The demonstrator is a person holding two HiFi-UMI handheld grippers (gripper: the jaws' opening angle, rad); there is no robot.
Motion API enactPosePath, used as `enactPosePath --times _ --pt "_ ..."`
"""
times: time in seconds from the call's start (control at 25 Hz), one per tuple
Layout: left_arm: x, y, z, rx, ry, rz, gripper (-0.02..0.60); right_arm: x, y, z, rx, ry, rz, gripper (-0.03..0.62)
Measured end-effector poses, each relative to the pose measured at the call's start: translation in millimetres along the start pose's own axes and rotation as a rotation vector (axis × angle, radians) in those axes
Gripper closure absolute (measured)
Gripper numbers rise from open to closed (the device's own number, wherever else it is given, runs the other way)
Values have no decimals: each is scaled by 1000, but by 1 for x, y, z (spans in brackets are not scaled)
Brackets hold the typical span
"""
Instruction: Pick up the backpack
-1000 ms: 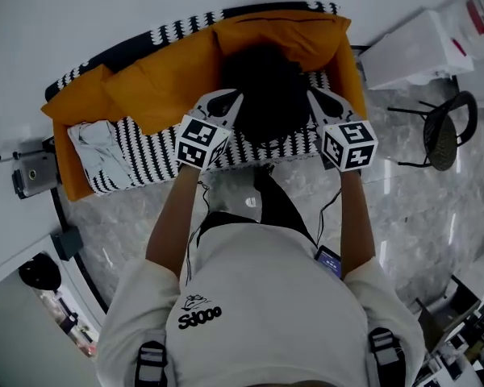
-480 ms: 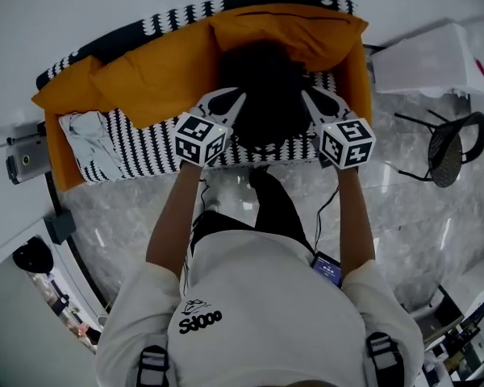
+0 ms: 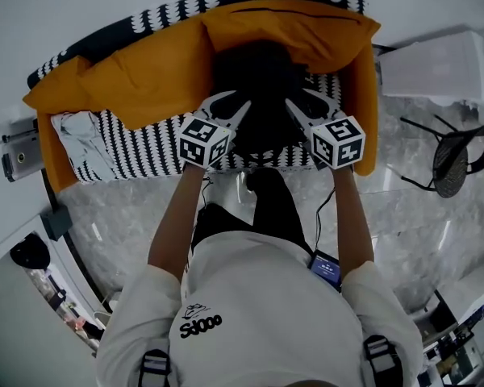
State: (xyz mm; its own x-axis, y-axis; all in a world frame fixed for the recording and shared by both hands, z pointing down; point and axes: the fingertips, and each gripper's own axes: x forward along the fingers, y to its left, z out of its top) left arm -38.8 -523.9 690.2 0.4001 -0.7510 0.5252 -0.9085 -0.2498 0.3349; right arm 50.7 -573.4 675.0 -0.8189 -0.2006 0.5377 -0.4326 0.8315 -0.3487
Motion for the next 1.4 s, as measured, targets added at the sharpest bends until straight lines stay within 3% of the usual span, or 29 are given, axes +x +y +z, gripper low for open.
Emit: enactPosePath --times 0.28,1.0,1.4 --pt "35 13 -21 46 56 12 431 38 -21 -32 -4 88 68 413" --pt "89 50 -48 -64 86 -23 370 114 -45 -69 16 206 200 370" --pt "109 53 -48 -56 79 -35 359 133 -41 -84 14 255 312 372"
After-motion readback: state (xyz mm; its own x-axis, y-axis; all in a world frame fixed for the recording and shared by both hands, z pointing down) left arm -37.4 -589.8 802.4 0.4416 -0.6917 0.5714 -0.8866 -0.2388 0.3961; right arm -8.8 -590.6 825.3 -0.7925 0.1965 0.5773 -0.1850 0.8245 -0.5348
